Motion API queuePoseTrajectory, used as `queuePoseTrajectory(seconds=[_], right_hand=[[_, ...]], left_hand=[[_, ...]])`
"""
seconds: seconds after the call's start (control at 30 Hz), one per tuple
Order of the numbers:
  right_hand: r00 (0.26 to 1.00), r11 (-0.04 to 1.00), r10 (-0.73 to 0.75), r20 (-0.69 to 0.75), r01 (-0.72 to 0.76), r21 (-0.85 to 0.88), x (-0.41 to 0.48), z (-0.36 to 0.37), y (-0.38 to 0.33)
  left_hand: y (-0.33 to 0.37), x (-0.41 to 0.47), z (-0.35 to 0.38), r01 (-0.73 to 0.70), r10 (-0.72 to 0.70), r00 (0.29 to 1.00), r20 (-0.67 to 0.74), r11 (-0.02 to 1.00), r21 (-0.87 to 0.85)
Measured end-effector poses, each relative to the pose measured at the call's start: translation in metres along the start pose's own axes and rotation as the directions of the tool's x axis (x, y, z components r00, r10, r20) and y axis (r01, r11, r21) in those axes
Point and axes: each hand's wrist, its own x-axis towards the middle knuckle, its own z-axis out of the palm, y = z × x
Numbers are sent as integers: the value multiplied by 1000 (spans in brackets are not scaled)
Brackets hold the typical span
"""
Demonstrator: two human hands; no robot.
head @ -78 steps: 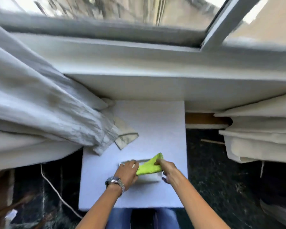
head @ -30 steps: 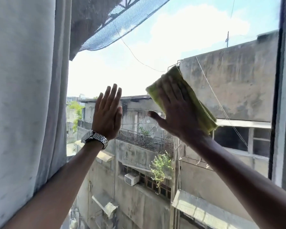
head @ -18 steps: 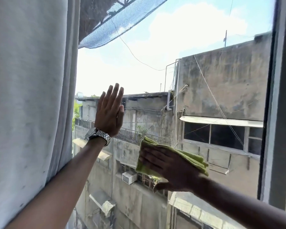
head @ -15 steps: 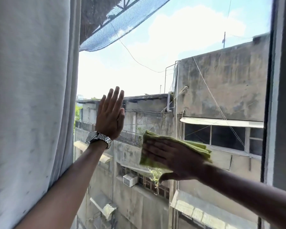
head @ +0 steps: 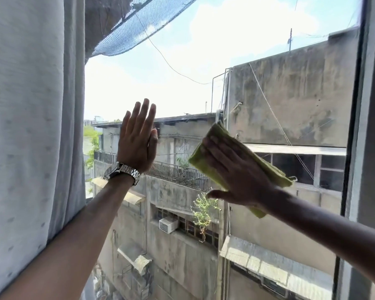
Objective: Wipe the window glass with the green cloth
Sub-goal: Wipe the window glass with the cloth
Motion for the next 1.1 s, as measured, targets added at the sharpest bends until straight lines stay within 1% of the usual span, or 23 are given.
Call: queuePoseTrajectory(seconds=[0.07, 0.13, 0.2, 0.23, 0.27, 0.3, 0.33, 0.37, 0.4, 0.47, 0.53, 0.57, 0.6, 0.63, 0.7, 0.73, 0.8, 0.83, 0.9, 1.0, 1.03, 1.1], right_hand=[[982, 986, -168, 89, 167, 17, -58, 13, -25], [947, 959, -284, 151, 282, 41, -94, 16, -29], [913, 929, -369, 172, 367, 45, -93, 9, -9], [914, 928, -372, 163, 372, 29, -81, 3, 5], [935, 945, -325, 139, 328, 2, -65, -4, 21], [968, 972, -230, 102, 233, -23, -47, -14, 40], [993, 994, -104, 63, 105, -28, -27, -24, 59], [999, 999, 26, 24, -26, -18, -7, -36, 78], [990, 990, 140, -19, -141, -19, 12, -47, 94], [940, 945, 327, -101, -328, 9, 39, -60, 112], [862, 872, 485, -146, -465, 152, 53, -58, 102], [838, 845, 524, -154, -490, 215, 58, -54, 87], [844, 846, 516, -146, -476, 241, 57, -49, 70], [884, 880, 450, -124, -416, 230, 52, -42, 50], [978, 968, 206, -33, -198, 157, 23, -25, 8], [997, 989, 80, 21, -82, 121, 1, -16, -15], [987, 991, -117, 111, 109, 77, -46, -2, -53], [975, 984, -169, 147, 160, 74, -67, 3, -64], [957, 976, -214, 197, 202, 78, -95, 6, -70], [959, 973, -229, 167, 232, 3, -102, -1, -49], [969, 978, -202, 139, 207, -29, -100, -3, -39], [993, 993, -76, 86, 83, -80, -92, -10, -11]], left_hand=[[1, 0, -2, 6, -6, 1000, 6, 1000, 0], [3, 0, -3, 11, -11, 1000, 12, 1000, 0], [4, -1, -4, 16, -15, 1000, 14, 1000, -2], [4, -1, -3, 17, -17, 1000, 11, 1000, -3], [4, -1, -3, 15, -15, 1000, 9, 1000, -4], [3, -1, -2, 10, -10, 1000, 10, 1000, -5], [2, -1, -1, 8, -8, 1000, 9, 1000, -3], [2, -1, -1, 7, -7, 1000, 5, 1000, 2], [1, -1, -1, 5, -5, 1000, 3, 1000, 6], [2, -2, -1, 4, -4, 1000, 0, 1000, 3], [3, -1, -1, 1, -1, 1000, -8, 1000, -3], [3, -1, -1, 4, -4, 1000, -12, 1000, -5], [3, 0, -1, 3, -3, 1000, -17, 1000, -8], [3, 0, -1, 5, -6, 1000, -20, 1000, -8], [5, -1, -2, 11, -11, 1000, -16, 1000, -1], [6, 0, -3, 14, -14, 1000, -12, 1000, -1], [8, 0, -5, 23, -23, 1000, 0, 1000, -9], [9, 0, -7, 27, -27, 1000, 7, 1000, -13], [11, -1, -9, 32, -32, 999, 20, 999, -11], [11, -1, -10, 31, -31, 999, 18, 999, -9], [11, -1, -10, 26, -26, 1000, 13, 1000, -10], [10, -1, -9, 17, -17, 1000, 0, 1000, -12]])
